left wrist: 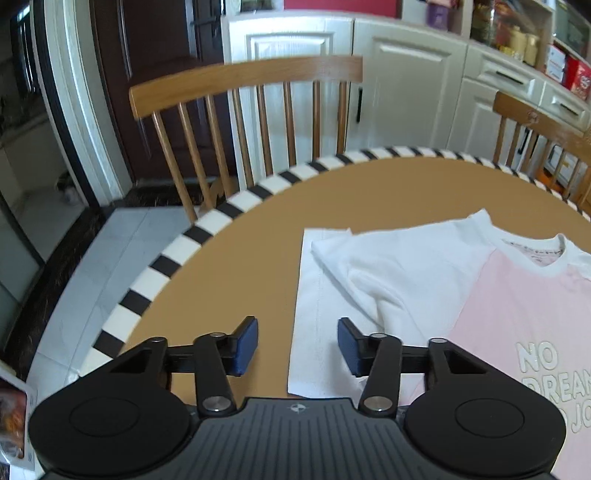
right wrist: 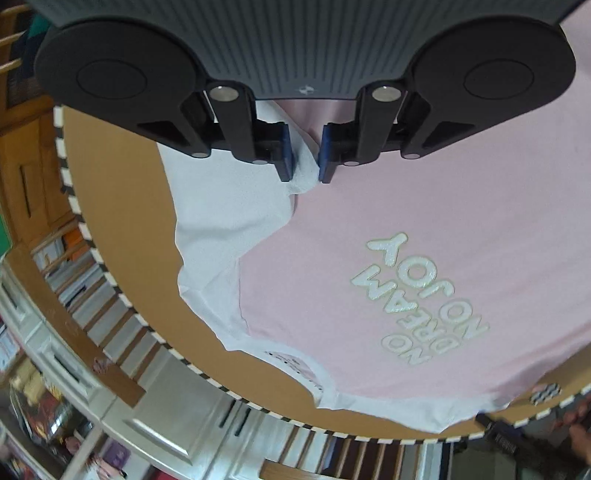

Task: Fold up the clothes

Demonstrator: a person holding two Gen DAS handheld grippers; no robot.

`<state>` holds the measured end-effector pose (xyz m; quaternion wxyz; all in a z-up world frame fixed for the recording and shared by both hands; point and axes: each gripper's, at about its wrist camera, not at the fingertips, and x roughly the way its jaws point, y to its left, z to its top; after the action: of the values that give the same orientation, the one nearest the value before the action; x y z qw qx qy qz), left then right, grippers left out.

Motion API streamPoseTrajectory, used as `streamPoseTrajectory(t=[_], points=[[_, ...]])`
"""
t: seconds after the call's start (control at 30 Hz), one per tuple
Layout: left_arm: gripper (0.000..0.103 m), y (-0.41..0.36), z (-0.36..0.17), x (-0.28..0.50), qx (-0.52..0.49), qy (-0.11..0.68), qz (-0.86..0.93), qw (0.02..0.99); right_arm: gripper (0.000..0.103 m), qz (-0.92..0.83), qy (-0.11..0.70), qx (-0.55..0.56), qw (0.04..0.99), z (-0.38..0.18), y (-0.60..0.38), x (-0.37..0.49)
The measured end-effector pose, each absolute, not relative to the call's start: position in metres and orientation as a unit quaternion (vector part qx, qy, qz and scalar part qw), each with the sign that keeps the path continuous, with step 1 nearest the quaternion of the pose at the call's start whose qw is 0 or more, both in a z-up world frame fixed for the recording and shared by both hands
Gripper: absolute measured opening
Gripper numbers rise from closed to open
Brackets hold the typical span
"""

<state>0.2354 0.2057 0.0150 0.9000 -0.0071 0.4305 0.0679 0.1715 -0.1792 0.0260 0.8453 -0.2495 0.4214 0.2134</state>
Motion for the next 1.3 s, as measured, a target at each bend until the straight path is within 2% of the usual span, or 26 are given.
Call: streamPoseTrajectory(t=[0.03,0.13,0.23,0.47,0.77,0.9,0.93,0.97,1.0,1.07,1.17,1.3], points=[[0.023,0.204,0.011,0.237,0.001,0.438,0.059,0.897,0.01,0.21,0.427,-0.24,0.846,0.028,-0.182,0.174],[0.009,0.195,0.007,0.237,0.025,0.426,0.045,0.903,0.006,0.2,0.436,-0.198,0.855,0.038,-0.193,0.184],[0.005,0.191,0.006,0.235,0.041,0.426,0.059,0.902,0.006,0.176,0.43,-0.158,0.871,0.056,-0.214,0.195],[0.005,0.213,0.005,0.205,0.03,0.42,0.129,0.898,0.006,0.06,0.432,-0.053,0.899,0.08,-0.297,0.258],[0.006,0.218,0.009,0.175,0.036,0.413,0.161,0.896,0.006,-0.056,0.468,0.005,0.882,0.047,-0.365,0.315],[0.008,0.216,0.011,0.173,0.036,0.406,0.166,0.898,0.012,-0.087,0.481,0.007,0.872,0.034,-0.372,0.323],[0.011,0.217,0.013,0.172,0.03,0.405,0.169,0.898,0.013,-0.093,0.477,0.006,0.874,0.035,-0.372,0.321],[0.015,0.22,0.017,0.169,0.023,0.398,0.175,0.9,0.018,-0.093,0.47,0.002,0.878,0.038,-0.371,0.317],[0.017,0.224,0.021,0.166,0.016,0.389,0.183,0.903,0.027,-0.082,0.46,-0.005,0.884,0.043,-0.368,0.308],[0.015,0.229,0.036,0.155,0.007,0.358,0.198,0.912,0.038,-0.061,0.44,-0.019,0.895,0.053,-0.36,0.288],[0.016,0.228,0.051,0.144,-0.035,0.336,0.152,0.929,0.037,0.016,0.424,-0.013,0.905,0.061,-0.343,0.251],[0.025,0.195,0.043,0.137,-0.05,0.355,0.071,0.931,0.034,0.063,0.429,0.003,0.901,0.041,-0.322,0.228]])
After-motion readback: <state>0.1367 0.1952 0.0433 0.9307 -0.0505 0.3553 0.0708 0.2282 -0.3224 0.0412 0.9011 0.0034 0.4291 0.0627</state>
